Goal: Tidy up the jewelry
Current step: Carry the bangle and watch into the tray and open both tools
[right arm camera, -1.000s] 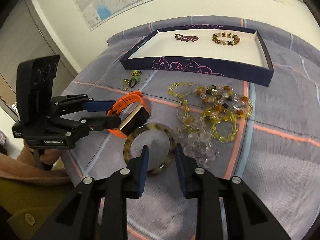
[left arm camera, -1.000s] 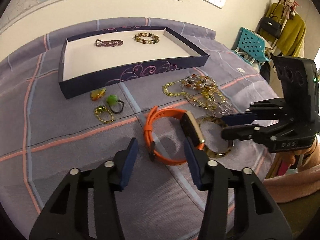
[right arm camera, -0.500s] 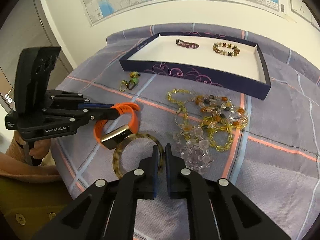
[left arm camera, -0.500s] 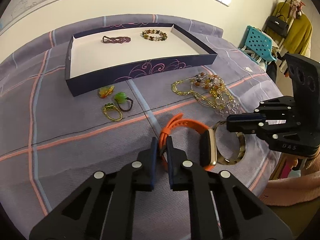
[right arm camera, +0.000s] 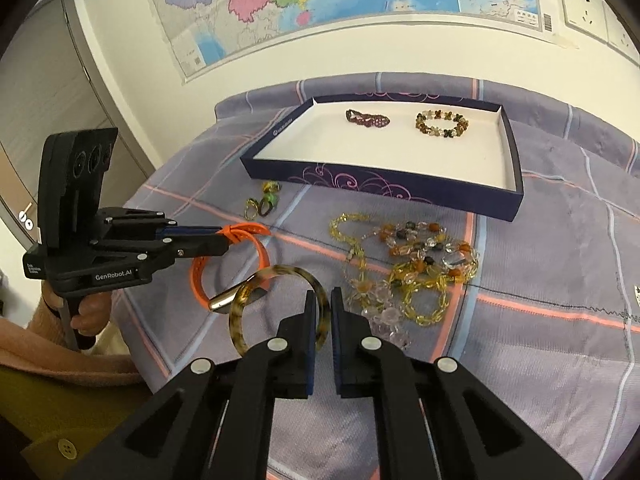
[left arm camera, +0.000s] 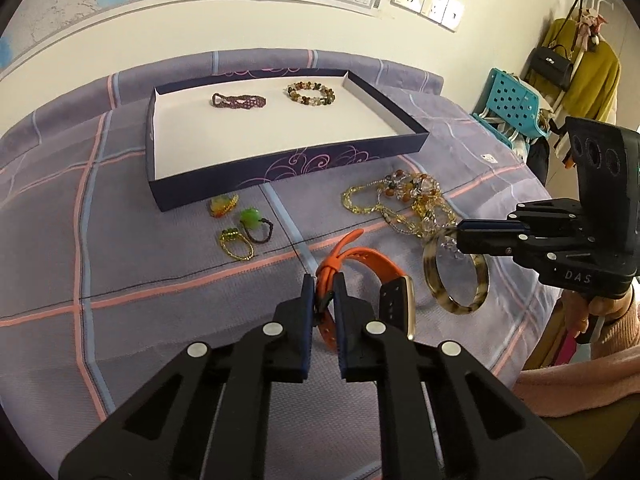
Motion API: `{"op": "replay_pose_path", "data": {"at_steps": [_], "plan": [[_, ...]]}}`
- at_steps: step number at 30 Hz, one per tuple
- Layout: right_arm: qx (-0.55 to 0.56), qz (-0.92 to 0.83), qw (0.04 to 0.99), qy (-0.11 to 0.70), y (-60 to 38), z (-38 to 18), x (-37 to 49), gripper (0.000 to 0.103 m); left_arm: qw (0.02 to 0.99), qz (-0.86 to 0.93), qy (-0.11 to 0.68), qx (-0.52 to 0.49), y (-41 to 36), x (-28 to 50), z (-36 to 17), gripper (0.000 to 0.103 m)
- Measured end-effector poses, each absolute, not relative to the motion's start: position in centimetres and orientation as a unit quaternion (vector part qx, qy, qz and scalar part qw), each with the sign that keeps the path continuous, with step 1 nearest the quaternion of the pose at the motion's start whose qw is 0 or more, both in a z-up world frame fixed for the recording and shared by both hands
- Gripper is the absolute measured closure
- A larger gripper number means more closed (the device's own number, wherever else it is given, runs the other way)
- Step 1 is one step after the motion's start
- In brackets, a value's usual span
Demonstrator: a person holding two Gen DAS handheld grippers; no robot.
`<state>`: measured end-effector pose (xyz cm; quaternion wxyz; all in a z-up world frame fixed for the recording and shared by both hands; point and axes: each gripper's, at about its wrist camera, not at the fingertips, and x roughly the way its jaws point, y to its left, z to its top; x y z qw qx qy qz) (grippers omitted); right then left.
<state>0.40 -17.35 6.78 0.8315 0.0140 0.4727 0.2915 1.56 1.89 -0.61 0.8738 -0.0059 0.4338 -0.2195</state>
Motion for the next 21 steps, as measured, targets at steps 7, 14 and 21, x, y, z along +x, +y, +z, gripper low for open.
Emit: {"op": "replay_pose_path", "data": {"at_steps": [7,14,21], "plan": [[0.022,0.288,0.842,0.456,-17.7,7.7,1.4,0.097,0.884,-0.222,0.411,-0.006,2.2,1.7,1.2,0.093],[0.022,0.276,0.857,0.435,-18.5,9.0,3.2,0.097,0.899,-0.214,0.382,-0.002,2.6,2.9,3.5,0.092],[0.026,0.26,0.869,0.419,-19.5,9.9,6.6,0.097,0.913,-0.196,0.357,0.0,3.2,5.9,5.6,0.092]]}}
